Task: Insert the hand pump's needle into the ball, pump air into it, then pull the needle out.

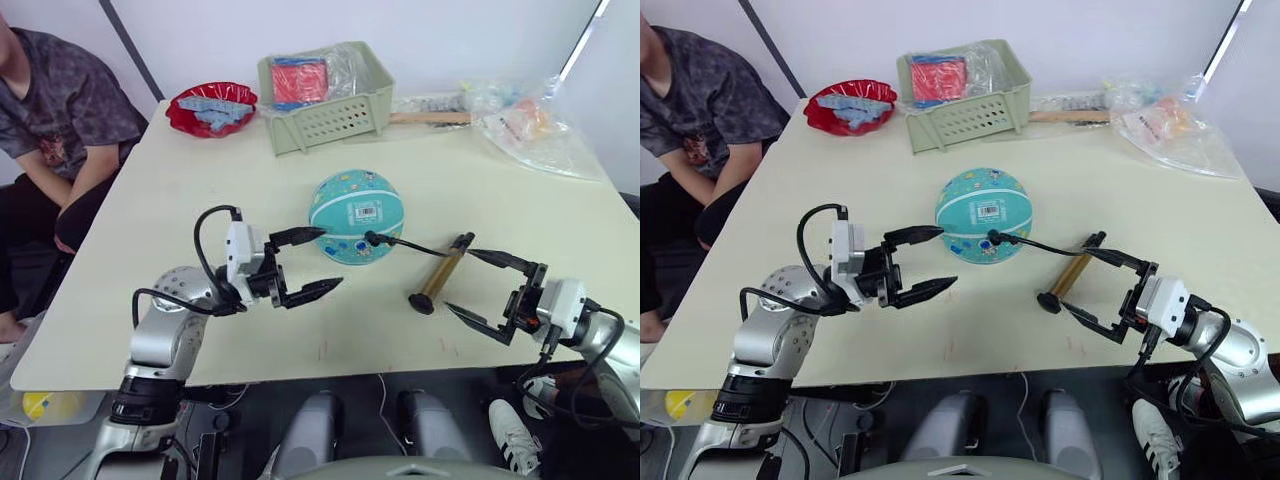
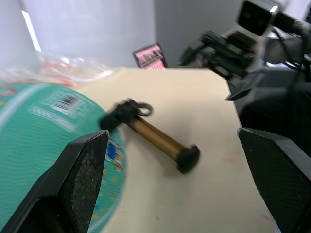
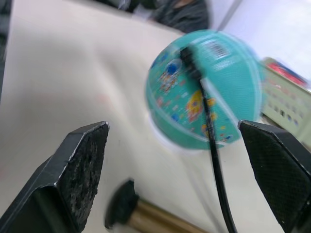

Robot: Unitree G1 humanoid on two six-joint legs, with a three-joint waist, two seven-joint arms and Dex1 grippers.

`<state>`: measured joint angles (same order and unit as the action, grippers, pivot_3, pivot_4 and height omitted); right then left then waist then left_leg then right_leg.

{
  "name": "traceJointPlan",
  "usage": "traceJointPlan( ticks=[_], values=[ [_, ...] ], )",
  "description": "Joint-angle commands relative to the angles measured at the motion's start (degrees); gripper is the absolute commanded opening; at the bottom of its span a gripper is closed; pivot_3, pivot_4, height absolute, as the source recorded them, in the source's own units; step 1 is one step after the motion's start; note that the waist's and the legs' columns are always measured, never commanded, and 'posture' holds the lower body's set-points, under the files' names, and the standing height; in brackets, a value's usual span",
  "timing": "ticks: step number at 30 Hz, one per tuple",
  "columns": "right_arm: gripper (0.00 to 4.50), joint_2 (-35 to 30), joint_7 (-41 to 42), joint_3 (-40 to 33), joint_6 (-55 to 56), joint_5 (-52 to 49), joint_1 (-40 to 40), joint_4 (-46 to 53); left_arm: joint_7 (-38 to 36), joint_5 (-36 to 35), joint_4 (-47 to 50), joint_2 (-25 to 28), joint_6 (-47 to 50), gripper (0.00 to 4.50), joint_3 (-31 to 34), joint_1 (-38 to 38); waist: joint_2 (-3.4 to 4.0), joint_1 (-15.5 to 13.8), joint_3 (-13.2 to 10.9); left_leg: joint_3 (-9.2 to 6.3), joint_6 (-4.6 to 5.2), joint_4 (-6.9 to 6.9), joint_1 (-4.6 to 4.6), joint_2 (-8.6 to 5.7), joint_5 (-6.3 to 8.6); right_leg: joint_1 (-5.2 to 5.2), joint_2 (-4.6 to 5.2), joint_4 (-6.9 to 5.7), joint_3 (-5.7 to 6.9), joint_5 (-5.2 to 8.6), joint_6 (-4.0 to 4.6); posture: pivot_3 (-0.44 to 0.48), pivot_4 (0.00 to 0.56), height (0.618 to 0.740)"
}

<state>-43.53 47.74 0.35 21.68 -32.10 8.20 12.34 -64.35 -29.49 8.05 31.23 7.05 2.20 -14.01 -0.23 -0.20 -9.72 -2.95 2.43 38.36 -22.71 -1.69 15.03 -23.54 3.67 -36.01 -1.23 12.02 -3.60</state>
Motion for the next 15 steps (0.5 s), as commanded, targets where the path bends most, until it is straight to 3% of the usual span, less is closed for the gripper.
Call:
traceJointPlan(
  ticks=[1, 11, 15],
  values=[
    [4.47, 2.0, -0.4, -5.9, -2.6, -6.2, 4.0, 6.0, 4.0, -0.6, -1.8, -1.1, 0.4, 4.50, 2.4, -4.0, 0.00, -0.6, 0.0, -0.01, 0.00, 0.00, -0.01, -0.01, 0.00, 0.00, 0.00, 0.00, 0.02, 0.00, -0.01, 0.000, 0.150, 0.738],
    [4.47, 6.4, 1.1, -11.2, -6.3, -8.2, 8.1, 11.1, 10.8, 4.6, -9.2, -3.9, 1.4, 4.50, 0.0, -14.3, -0.02, -0.5, 0.0, 0.03, 0.00, 0.05, 0.00, -0.03, 0.00, 0.02, -0.07, -0.01, -0.01, -0.06, -0.11, 0.000, 0.150, 0.738],
    [4.47, 7.7, 1.9, -11.2, -7.3, -7.9, 8.0, 12.4, 15.1, 7.9, -15.3, -6.8, 3.5, 4.50, -2.0, -22.6, -0.04, -0.7, 0.0, 0.01, -0.01, 0.07, -0.02, -0.03, -0.01, 0.01, -0.10, -0.02, 0.01, -0.07, -0.12, 0.000, 0.150, 0.738]
  ],
)
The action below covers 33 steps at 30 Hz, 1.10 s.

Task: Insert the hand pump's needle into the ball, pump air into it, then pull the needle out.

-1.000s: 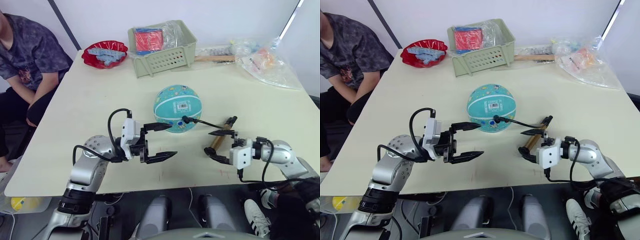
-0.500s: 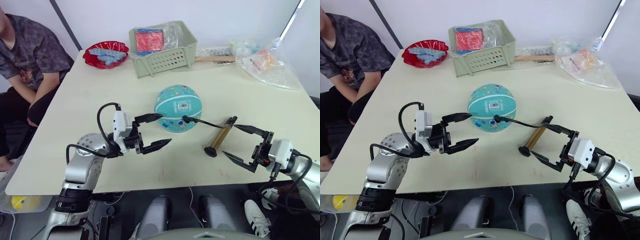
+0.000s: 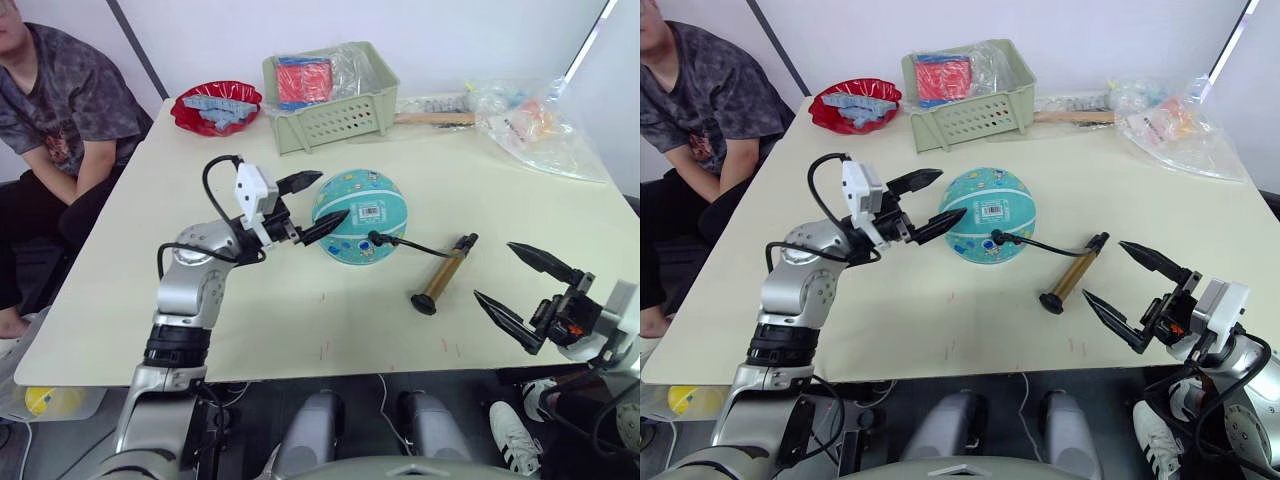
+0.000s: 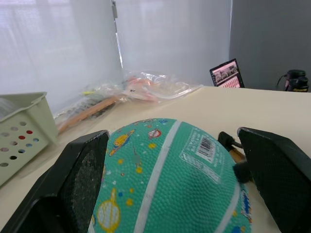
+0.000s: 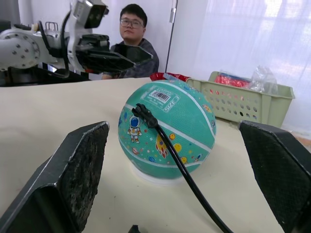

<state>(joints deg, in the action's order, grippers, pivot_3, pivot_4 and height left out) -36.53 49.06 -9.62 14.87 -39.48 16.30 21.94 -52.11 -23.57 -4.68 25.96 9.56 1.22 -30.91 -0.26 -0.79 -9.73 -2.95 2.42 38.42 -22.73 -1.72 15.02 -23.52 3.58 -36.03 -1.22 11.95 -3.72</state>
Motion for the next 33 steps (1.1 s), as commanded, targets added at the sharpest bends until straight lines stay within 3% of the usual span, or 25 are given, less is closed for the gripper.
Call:
traceJointPlan(
  ticks=[1, 9, 22, 28, 33],
  values=[
    [4.47, 1.0, 0.6, -1.2, -0.7, -0.4, -0.2, 2.9, 3.4, 2.9, -4.1, -2.2, 0.9, 4.50, -1.5, -7.3, -0.02, -0.3, 0.0, -0.02, 0.00, 0.01, 0.00, -0.02, 0.00, 0.01, 0.01, -0.02, 0.01, 0.00, 0.00, 0.000, 0.150, 0.738],
    [4.47, 3.2, 1.0, -0.4, -2.3, 1.6, -1.6, 4.0, 1.7, 5.7, -13.2, -6.2, -0.8, 4.50, -3.7, -13.5, -0.04, 0.4, 0.0, 0.03, 0.00, 0.08, 0.01, -0.04, -0.01, 0.04, -0.03, -0.02, -0.03, -0.03, -0.07, 0.000, 0.150, 0.738],
    [4.47, 2.5, 0.1, 1.4, -8.4, 4.1, -2.3, 7.4, 2.8, 10.3, -18.3, -8.9, 0.5, 4.50, -6.0, -13.4, -0.05, 0.0, 0.0, 0.01, 0.00, 0.10, 0.01, -0.05, -0.01, 0.04, -0.02, -0.09, -0.03, -0.03, -0.07, 0.000, 0.150, 0.738],
    [4.47, 2.3, -7.9, 5.7, -17.6, 11.9, -10.1, 8.8, 5.4, 10.9, -18.1, -10.9, 1.1, 4.50, -5.9, -10.5, -0.07, -0.1, 0.1, 0.01, 0.00, 0.34, 0.06, -0.06, -0.01, 0.06, 0.00, -0.40, -0.05, -0.02, -0.07, 0.000, 0.150, 0.738],
    [4.47, 1.4, -9.4, 10.5, -22.7, 17.8, -17.6, 9.1, 8.0, 11.7, -18.6, -11.7, 1.5, 4.50, -5.4, -9.6, -0.08, -0.3, 0.1, -0.05, -0.01, 0.49, 0.07, -0.10, -0.01, 0.08, 0.01, -0.52, -0.03, -0.01, -0.07, 0.000, 0.150, 0.738]
  ],
)
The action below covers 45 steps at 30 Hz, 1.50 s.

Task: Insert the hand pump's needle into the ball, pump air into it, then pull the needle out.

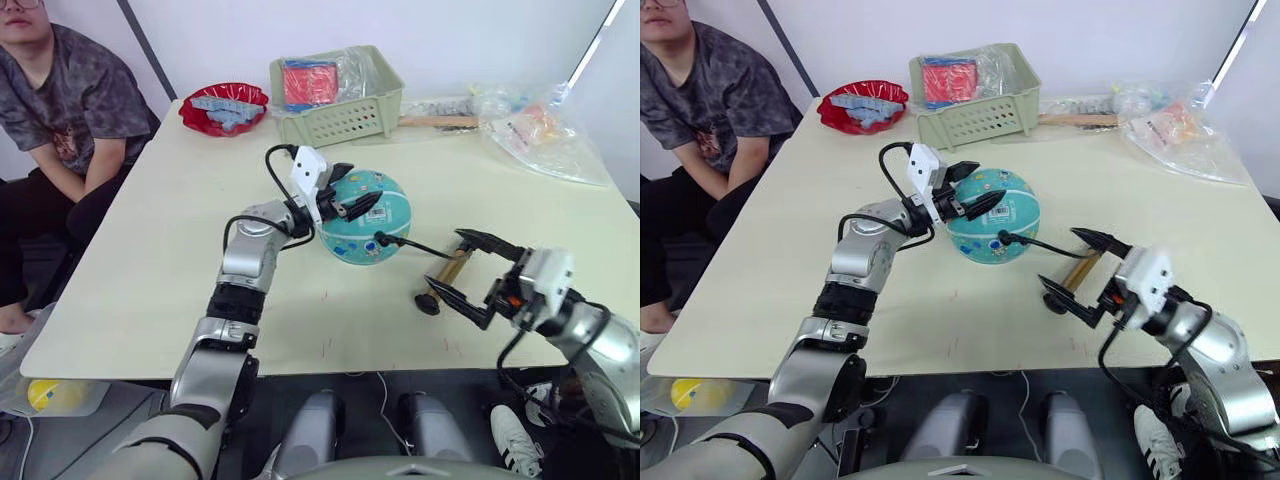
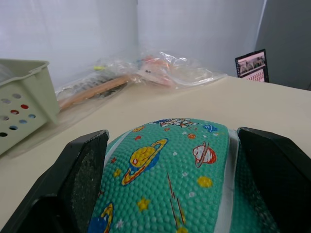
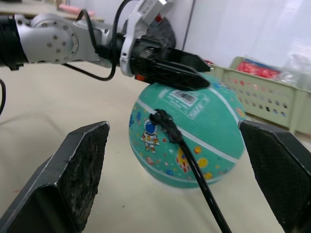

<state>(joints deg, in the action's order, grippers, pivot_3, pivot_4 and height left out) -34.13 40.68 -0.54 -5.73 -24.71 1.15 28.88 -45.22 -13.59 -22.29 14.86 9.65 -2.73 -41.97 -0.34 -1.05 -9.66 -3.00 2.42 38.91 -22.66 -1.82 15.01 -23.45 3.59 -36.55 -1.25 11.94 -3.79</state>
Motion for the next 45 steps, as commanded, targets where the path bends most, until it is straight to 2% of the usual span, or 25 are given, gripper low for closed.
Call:
traceJointPlan(
  ticks=[1, 9, 13, 21, 30, 33, 35, 36, 37, 39, 41, 42, 45],
  values=[
    [4.47, -1.1, -1.3, 2.4, -3.0, 4.4, -3.7, 2.0, 1.5, 1.8, -0.9, -0.6, 1.5, 4.50, -1.4, 1.6, 0.00, 0.0, 0.0, -0.01, 0.00, 0.00, -0.01, -0.02, 0.00, 0.00, 0.01, 0.00, 0.00, 0.00, 0.00, 0.000, 0.150, 0.738],
    [4.47, -2.2, -2.6, 13.0, -12.6, 18.9, -19.0, -2.4, 4.2, 1.9, 0.8, -1.3, 3.0, 4.50, -1.5, 2.7, 0.00, 0.2, 0.0, -0.06, 0.00, 0.05, -0.01, -0.03, 0.00, 0.01, 0.01, -0.06, 0.03, 0.00, 0.00, 0.000, 0.150, 0.738],
    [4.47, -2.0, -2.0, 17.0, -15.7, 23.8, -23.4, -3.9, 4.6, 1.9, 1.2, -1.6, 3.4, 4.50, -1.5, 3.0, -0.01, 0.0, 0.0, -0.12, -0.01, 0.10, -0.03, -0.04, -0.01, 0.00, 0.01, -0.10, 0.08, 0.00, 0.01, 0.000, 0.150, 0.738],
    [4.47, -0.5, -2.3, 21.1, -18.2, 30.4, -27.8, -5.7, 5.1, 2.0, 0.6, -1.7, 3.3, 4.50, -1.3, 2.8, -0.01, 0.1, 0.0, -0.20, -0.03, 0.12, -0.06, -0.09, -0.02, 0.00, 0.04, -0.13, 0.13, 0.00, 0.01, 0.000, 0.150, 0.738],
    [4.47, 2.0, -2.5, 21.3, -18.6, 33.1, -28.7, -6.0, 5.5, 2.1, 0.6, -1.9, 3.1, 4.50, -1.2, 2.9, -0.01, 0.1, 0.0, -0.27, -0.04, 0.12, -0.06, -0.12, -0.02, 0.01, 0.06, -0.13, 0.17, 0.00, 0.01, 0.000, 0.150, 0.738],
    [3.66, 2.5, -2.6, 21.2, -18.3, 33.7, -28.6, -6.1, 5.6, 2.1, 0.8, -1.9, 3.1, 4.50, -1.3, 3.1, -0.01, 0.1, 0.0, -0.30, -0.05, 0.12, -0.06, -0.12, -0.03, 0.01, 0.06, -0.14, 0.19, 0.00, 0.01, 0.000, 0.150, 0.738],
    [2.67, 2.5, -2.8, 21.3, -17.7, 34.3, -28.3, -6.3, 5.7, 2.1, 0.9, -2.0, 3.1, 4.50, -1.3, 3.3, -0.01, 0.1, 0.0, -0.30, -0.05, 0.12, -0.06, -0.13, -0.03, 0.01, 0.06, -0.14, 0.19, 0.00, 0.01, 0.000, 0.150, 0.738],
    [2.36, 2.5, -2.8, 21.3, -17.4, 34.6, -28.2, -6.4, 5.7, 2.1, 1.0, -2.0, 3.2, 4.50, -1.3, 3.3, -0.01, 0.1, 0.0, -0.30, -0.05, 0.12, -0.06, -0.13, -0.03, 0.01, 0.06, -0.14, 0.19, 0.00, 0.01, 0.000, 0.150, 0.738],
    [1.56, 2.5, -2.8, 21.2, -17.2, 34.8, -28.1, -6.5, 5.8, 2.1, 0.9, -2.0, 3.2, 4.50, -1.3, 3.3, -0.01, 0.1, 0.0, -0.31, -0.05, 0.12, -0.06, -0.13, -0.03, 0.01, 0.06, -0.14, 0.19, 0.00, 0.01, 0.000, 0.150, 0.738],
    [0.81, 2.7, -2.8, 21.1, -16.8, 34.9, -28.0, -6.7, 5.9, 2.1, 0.8, -2.0, 3.1, 4.50, -1.3, 3.3, -0.01, 0.1, 0.0, -0.31, -0.05, 0.12, -0.06, -0.13, -0.03, 0.01, 0.06, -0.14, 0.19, 0.00, 0.01, 0.000, 0.150, 0.738],
    [0.25, 2.9, -3.1, 20.6, -16.0, 34.7, -27.8, -7.0, 6.3, 2.2, 0.6, -2.1, 3.1, 4.50, -1.3, 3.3, -0.01, 0.2, 0.0, -0.31, -0.05, 0.12, -0.06, -0.13, -0.03, 0.00, 0.06, -0.14, 0.20, 0.00, 0.01, 0.000, 0.150, 0.738],
    [0.13, 3.0, -3.2, 20.3, -15.6, 34.6, -27.6, -7.1, 6.5, 2.3, 0.5, -2.2, 3.1, 4.50, -1.3, 3.4, -0.01, 0.2, 0.0, -0.31, -0.06, 0.12, -0.06, -0.13, -0.03, 0.00, 0.05, -0.14, 0.20, 0.00, 0.01, 0.000, 0.150, 0.738],
    [0.11, 2.5, -3.0, 19.5, -14.3, 34.4, -26.7, -7.6, 7.6, 2.6, 0.2, -2.5, 3.3, 4.50, -1.3, 3.5, -0.01, 0.2, 0.0, -0.33, -0.07, 0.12, -0.06, -0.12, -0.04, 0.00, 0.05, -0.15, 0.21, 0.00, 0.02, 0.000, 0.150, 0.738]
  ],
)
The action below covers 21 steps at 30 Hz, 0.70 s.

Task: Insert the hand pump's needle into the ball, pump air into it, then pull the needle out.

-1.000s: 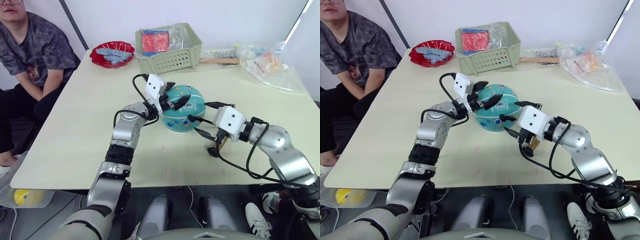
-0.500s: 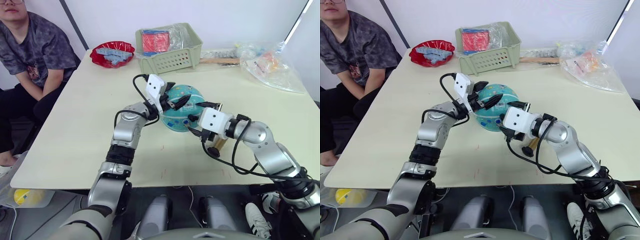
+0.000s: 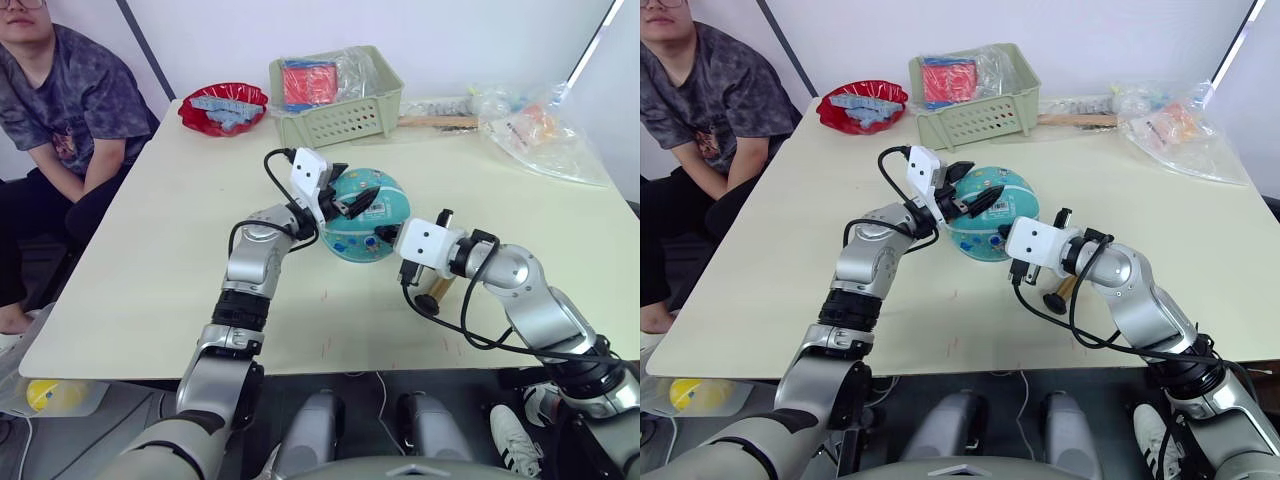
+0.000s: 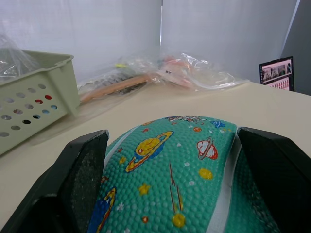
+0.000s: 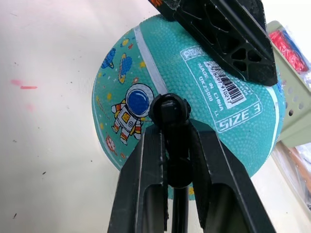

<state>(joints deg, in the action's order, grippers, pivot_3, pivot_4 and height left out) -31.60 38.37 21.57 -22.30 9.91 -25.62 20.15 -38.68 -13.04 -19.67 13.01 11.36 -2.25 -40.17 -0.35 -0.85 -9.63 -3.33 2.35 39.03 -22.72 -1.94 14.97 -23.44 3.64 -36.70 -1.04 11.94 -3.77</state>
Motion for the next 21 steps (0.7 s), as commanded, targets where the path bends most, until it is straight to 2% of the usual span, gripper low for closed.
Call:
traceJointPlan(
  ticks=[1, 10, 21],
  values=[
    [0.11, -0.1, -0.6, -2.9, 2.7, -0.3, 0.4, 1.0, 1.5, 2.2, -2.4, -0.7, 1.7, 4.50, -1.8, 1.9, 0.00, 0.0, 0.0, 0.01, 0.00, 0.00, 0.00, 0.00, 0.00, 0.00, 0.00, 0.00, 0.00, 0.00, 0.00, 0.000, 0.150, 0.738],
    [0.11, 0.8, -0.3, -4.6, 6.6, -2.2, 1.2, 0.8, 6.3, 4.5, -2.1, -2.4, 2.8, 4.50, -2.4, 3.7, 0.00, -0.1, 0.0, -0.02, 0.00, 0.00, 0.00, -0.02, 0.00, 0.01, 0.02, 0.00, 0.00, 0.00, 0.00, 0.000, 0.150, 0.738],
    [0.11, -2.6, 2.9, -8.4, 5.1, -4.2, 2.4, 6.6, 11.5, 7.6, -7.2, -4.5, 0.9, 4.50, -3.3, 3.3, 0.01, -1.5, 0.0, -0.11, -0.01, 0.03, 0.00, -0.08, -0.01, 0.10, 0.06, 0.03, 0.09, 0.01, -0.01, 0.000, 0.150, 0.738]
  ],
)
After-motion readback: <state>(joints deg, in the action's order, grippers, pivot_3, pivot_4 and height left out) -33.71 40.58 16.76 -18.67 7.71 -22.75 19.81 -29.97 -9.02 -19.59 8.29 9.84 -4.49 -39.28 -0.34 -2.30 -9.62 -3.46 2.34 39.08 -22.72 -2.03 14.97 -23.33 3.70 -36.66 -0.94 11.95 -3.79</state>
